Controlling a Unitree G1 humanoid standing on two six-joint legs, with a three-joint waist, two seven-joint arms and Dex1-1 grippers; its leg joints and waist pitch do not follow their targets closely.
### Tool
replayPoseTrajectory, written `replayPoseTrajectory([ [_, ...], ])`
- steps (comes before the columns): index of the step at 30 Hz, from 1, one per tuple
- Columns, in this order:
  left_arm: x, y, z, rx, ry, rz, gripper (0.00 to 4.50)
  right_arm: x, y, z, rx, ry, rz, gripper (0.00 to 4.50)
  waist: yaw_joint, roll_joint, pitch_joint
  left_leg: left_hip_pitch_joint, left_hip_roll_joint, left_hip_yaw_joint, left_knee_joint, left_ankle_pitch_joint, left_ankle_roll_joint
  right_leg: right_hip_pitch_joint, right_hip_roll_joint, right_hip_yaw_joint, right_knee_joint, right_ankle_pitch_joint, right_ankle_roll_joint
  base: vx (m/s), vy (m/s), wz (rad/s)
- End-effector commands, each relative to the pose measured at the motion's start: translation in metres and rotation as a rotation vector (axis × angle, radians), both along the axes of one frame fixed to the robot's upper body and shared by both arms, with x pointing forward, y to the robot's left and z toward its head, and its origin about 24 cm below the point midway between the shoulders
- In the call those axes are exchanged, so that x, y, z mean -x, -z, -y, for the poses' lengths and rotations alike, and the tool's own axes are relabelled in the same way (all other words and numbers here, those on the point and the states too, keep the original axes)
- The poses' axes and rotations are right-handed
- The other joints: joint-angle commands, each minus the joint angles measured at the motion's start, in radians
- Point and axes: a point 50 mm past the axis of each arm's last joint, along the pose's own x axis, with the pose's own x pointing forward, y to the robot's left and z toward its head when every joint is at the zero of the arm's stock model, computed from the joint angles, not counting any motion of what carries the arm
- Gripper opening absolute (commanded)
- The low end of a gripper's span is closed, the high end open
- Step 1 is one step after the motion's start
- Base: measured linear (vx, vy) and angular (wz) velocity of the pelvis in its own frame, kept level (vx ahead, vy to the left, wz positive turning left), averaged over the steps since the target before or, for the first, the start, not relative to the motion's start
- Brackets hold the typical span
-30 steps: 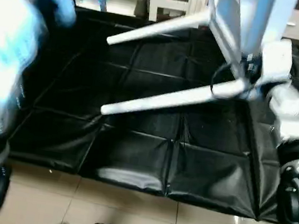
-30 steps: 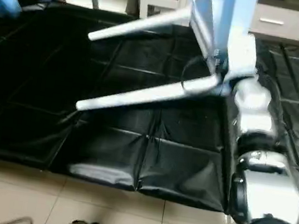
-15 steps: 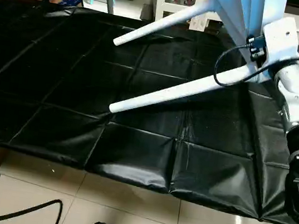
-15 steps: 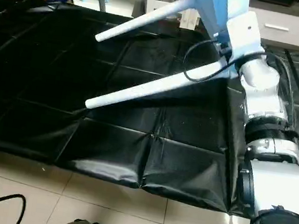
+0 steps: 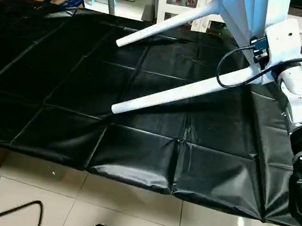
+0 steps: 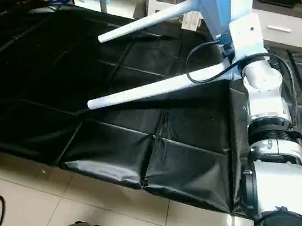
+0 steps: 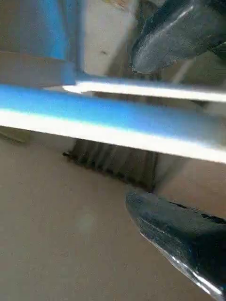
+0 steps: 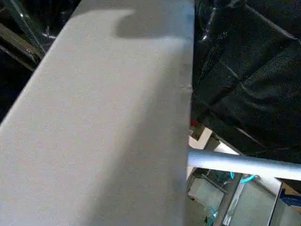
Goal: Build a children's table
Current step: Flip table
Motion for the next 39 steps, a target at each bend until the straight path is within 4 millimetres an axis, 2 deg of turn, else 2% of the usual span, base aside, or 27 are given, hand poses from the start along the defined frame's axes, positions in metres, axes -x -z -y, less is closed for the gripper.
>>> replayPoseTrajectory([
  [1, -0.007, 0.004, -0.018, -0.007, -0.086, -0.067, 4.50, 0.002, -0.012, -0.003, 0.318, -0.037, 0.035, 1.67, -0.006, -0.028, -0.093, 0.055, 0.038, -0.025, -0.068, -0.261, -0.012, 0.039, -0.022, 0.008, -0.058, -0.256, -0.224, 0.000, 0.000, 0.00],
  [5, -0.012, 0.006, -0.039, -0.020, -0.180, -0.102, 4.50, 0.003, -0.018, -0.005, 0.338, -0.054, 0.052, 1.68, -0.006, -0.021, -0.092, 0.060, 0.039, -0.030, -0.074, -0.323, -0.042, 0.033, -0.021, 0.007, -0.059, -0.289, -0.211, 0.000, 0.000, 0.00],
  [7, -0.012, 0.005, -0.043, -0.026, -0.205, -0.103, 4.50, 0.003, -0.020, -0.005, 0.343, -0.057, 0.059, 1.68, -0.008, -0.022, -0.091, 0.059, 0.039, -0.031, -0.076, -0.331, -0.047, 0.033, -0.021, 0.007, -0.058, -0.281, -0.211, 0.000, 0.000, 0.00],
  [10, -0.011, 0.001, -0.061, -0.027, -0.283, -0.111, 4.50, 0.004, -0.032, -0.005, 0.355, -0.055, 0.093, 1.69, -0.010, -0.022, -0.090, 0.057, 0.038, -0.031, -0.076, -0.337, -0.043, 0.033, -0.024, 0.007, -0.058, -0.277, -0.213, 0.000, 0.000, 0.00],
  [13, -0.011, 0.002, -0.071, -0.025, -0.320, -0.130, 4.50, 0.005, -0.042, -0.004, 0.360, -0.053, 0.124, 1.69, -0.010, -0.022, -0.090, 0.060, 0.039, -0.030, -0.075, -0.334, -0.042, 0.031, -0.025, 0.009, -0.058, -0.273, -0.211, 0.000, 0.000, 0.00],
  [14, -0.012, 0.003, -0.073, -0.019, -0.316, -0.142, 4.33, 0.006, -0.048, -0.004, 0.360, -0.048, 0.141, 1.69, -0.009, -0.021, -0.090, 0.061, 0.040, -0.030, -0.075, -0.330, -0.042, 0.032, -0.025, 0.009, -0.058, -0.267, -0.213, 0.000, 0.000, 0.00],
  [17, -0.013, 0.004, -0.074, -0.013, -0.301, -0.149, 4.15, 0.006, -0.055, -0.003, 0.362, -0.044, 0.157, 1.69, -0.008, -0.021, -0.090, 0.060, 0.041, -0.030, -0.075, -0.327, -0.041, 0.033, -0.025, 0.008, -0.056, -0.250, -0.225, 0.000, 0.000, 0.00],
  [21, -0.020, 0.018, -0.071, -0.007, -0.240, -0.238, 3.88, 0.007, -0.068, -0.003, 0.386, -0.041, 0.182, 1.69, -0.007, -0.022, -0.089, 0.060, 0.041, -0.030, -0.075, -0.334, -0.043, 0.031, -0.028, 0.009, -0.056, -0.261, -0.227, 0.000, 0.000, 0.00],
  [23, -0.021, 0.021, -0.069, -0.006, -0.230, -0.255, 3.67, 0.007, -0.071, -0.003, 0.394, -0.042, 0.187, 1.69, -0.008, -0.027, -0.086, 0.059, 0.041, -0.028, -0.076, -0.340, -0.040, 0.031, -0.028, 0.009, -0.058, -0.272, -0.224, 0.000, 0.000, 0.00],
  [25, -0.023, 0.027, -0.067, -0.002, -0.214, -0.273, 3.58, 0.007, -0.076, -0.004, 0.404, -0.044, 0.192, 1.69, -0.009, -0.023, -0.088, 0.059, 0.042, -0.030, -0.076, -0.335, -0.045, 0.033, -0.027, 0.007, -0.054, -0.261, -0.224, 0.000, 0.000, 0.00],
  [26, -0.023, 0.028, -0.067, -0.001, -0.210, -0.276, 3.48, 0.007, -0.077, -0.005, 0.406, -0.044, 0.192, 1.69, -0.010, -0.027, -0.086, 0.059, 0.041, -0.029, -0.076, -0.339, -0.045, 0.031, -0.025, 0.007, -0.056, -0.262, -0.223, 0.000, 0.000, 0.00],
  [29, -0.029, 0.042, -0.064, 0.028, -0.182, -0.333, 3.34, 0.006, -0.085, -0.007, 0.422, -0.048, 0.194, 1.69, -0.013, -0.029, -0.085, 0.058, 0.042, -0.031, -0.076, -0.351, -0.047, 0.033, -0.028, 0.008, -0.056, -0.273, -0.221, 0.000, 0.000, 0.00],
  [32, -0.033, 0.055, -0.061, 0.070, -0.153, -0.373, 3.01, 0.005, -0.092, -0.009, 0.438, -0.051, 0.188, 1.69, -0.015, -0.034, -0.084, 0.059, 0.041, -0.030, -0.076, -0.364, -0.042, 0.032, -0.027, 0.008, -0.058, -0.290, -0.219, 0.000, 0.000, 0.00],
  [34, -0.035, 0.060, -0.060, 0.083, -0.146, -0.386, 2.92, 0.005, -0.095, -0.010, 0.442, -0.051, 0.188, 1.69, -0.015, -0.033, -0.083, 0.057, 0.040, -0.031, -0.076, -0.365, -0.042, 0.032, -0.027, 0.008, -0.057, -0.296, -0.217, 0.000, 0.000, 0.00],
  [39, -0.040, 0.077, -0.056, 0.140, -0.117, -0.423, 2.52, 0.005, -0.112, -0.016, 0.492, -0.060, 0.206, 1.69, -0.015, -0.034, -0.083, 0.065, 0.042, -0.032, -0.077, -0.410, -0.056, 0.023, -0.023, 0.008, -0.060, -0.323, -0.207, 0.000, 0.000, 0.00],
])
